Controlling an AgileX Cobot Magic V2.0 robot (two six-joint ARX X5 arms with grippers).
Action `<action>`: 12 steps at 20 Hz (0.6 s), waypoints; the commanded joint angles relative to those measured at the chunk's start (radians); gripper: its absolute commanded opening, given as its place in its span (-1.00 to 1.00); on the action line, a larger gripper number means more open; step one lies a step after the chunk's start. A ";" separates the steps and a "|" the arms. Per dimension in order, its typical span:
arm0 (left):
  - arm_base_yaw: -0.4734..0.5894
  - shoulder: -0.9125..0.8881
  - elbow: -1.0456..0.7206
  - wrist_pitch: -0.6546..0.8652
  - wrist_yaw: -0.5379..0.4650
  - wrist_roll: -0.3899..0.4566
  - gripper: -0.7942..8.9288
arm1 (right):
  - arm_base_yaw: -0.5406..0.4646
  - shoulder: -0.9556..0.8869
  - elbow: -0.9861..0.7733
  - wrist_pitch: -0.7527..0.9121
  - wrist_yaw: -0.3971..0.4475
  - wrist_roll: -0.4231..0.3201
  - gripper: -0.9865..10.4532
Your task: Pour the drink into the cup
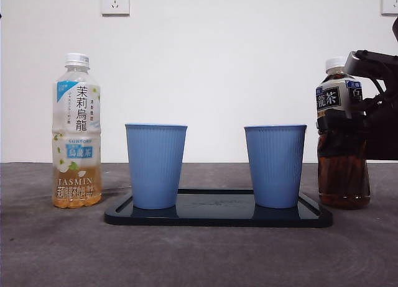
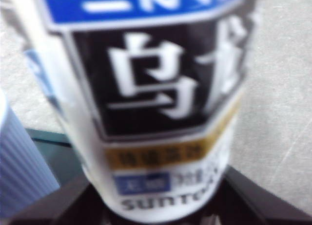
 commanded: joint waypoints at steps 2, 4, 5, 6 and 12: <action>-0.003 0.001 0.018 0.011 0.002 0.013 0.13 | 0.003 0.004 0.018 -0.031 0.000 0.010 -0.23; -0.003 0.001 0.018 0.009 0.002 0.013 0.13 | 0.003 0.004 0.018 -0.048 0.002 0.010 -0.17; -0.003 0.001 0.018 0.008 0.002 0.013 0.13 | 0.003 0.004 0.018 -0.057 0.002 0.010 -0.16; -0.003 0.001 0.018 0.007 0.002 0.013 0.13 | 0.003 0.003 0.018 -0.067 0.002 0.010 -0.15; -0.003 0.002 0.018 0.010 0.002 0.013 0.13 | 0.003 -0.055 0.018 -0.149 0.002 0.010 -0.08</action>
